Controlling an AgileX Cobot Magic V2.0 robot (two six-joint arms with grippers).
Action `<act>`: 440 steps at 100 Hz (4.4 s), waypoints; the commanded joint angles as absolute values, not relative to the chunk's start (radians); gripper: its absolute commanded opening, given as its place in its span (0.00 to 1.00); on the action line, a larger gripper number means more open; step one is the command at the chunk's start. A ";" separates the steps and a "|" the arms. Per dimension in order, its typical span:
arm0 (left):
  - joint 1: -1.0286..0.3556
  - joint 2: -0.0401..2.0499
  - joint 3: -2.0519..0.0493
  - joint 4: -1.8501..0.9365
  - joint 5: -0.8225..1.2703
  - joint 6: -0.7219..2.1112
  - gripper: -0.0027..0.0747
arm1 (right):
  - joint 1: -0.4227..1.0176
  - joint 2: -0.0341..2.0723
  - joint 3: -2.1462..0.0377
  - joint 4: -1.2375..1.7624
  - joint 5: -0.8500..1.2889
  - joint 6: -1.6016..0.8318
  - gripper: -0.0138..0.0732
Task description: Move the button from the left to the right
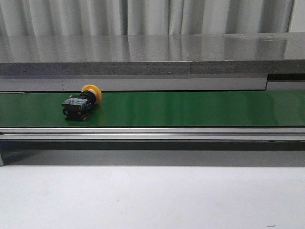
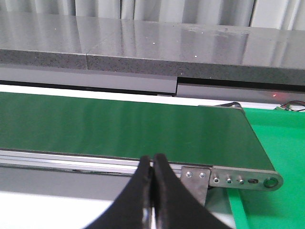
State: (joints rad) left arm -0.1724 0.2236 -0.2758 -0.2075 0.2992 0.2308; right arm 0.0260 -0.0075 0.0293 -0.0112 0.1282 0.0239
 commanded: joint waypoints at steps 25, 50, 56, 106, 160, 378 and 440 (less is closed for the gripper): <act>-0.183 0.232 -0.302 -0.223 0.214 0.233 0.04 | 0.025 -0.025 0.029 -0.019 0.041 0.021 0.08; -0.183 0.232 -0.302 -0.223 0.214 0.233 0.04 | 0.025 -0.025 0.029 -0.019 -0.035 0.021 0.08; -0.183 0.232 -0.302 -0.223 0.214 0.233 0.04 | 0.025 -0.025 0.028 -0.019 -0.086 0.021 0.08; -0.183 0.232 -0.302 -0.223 0.214 0.233 0.04 | 0.025 0.212 -0.330 -0.019 0.167 0.021 0.08; -0.183 0.232 -0.302 -0.223 0.214 0.233 0.04 | 0.025 0.908 -0.822 -0.019 0.487 0.021 0.08; -0.183 0.232 -0.302 -0.223 0.216 0.233 0.04 | 0.248 1.527 -1.041 0.132 0.451 0.019 0.73; -0.183 0.232 -0.302 -0.223 0.216 0.233 0.04 | 0.247 1.585 -1.041 0.095 0.484 0.019 0.36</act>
State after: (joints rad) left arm -0.1724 0.2236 -0.2714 -0.2089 0.2976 0.2308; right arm 0.2475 1.6335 -1.0069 0.0990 0.4968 0.0239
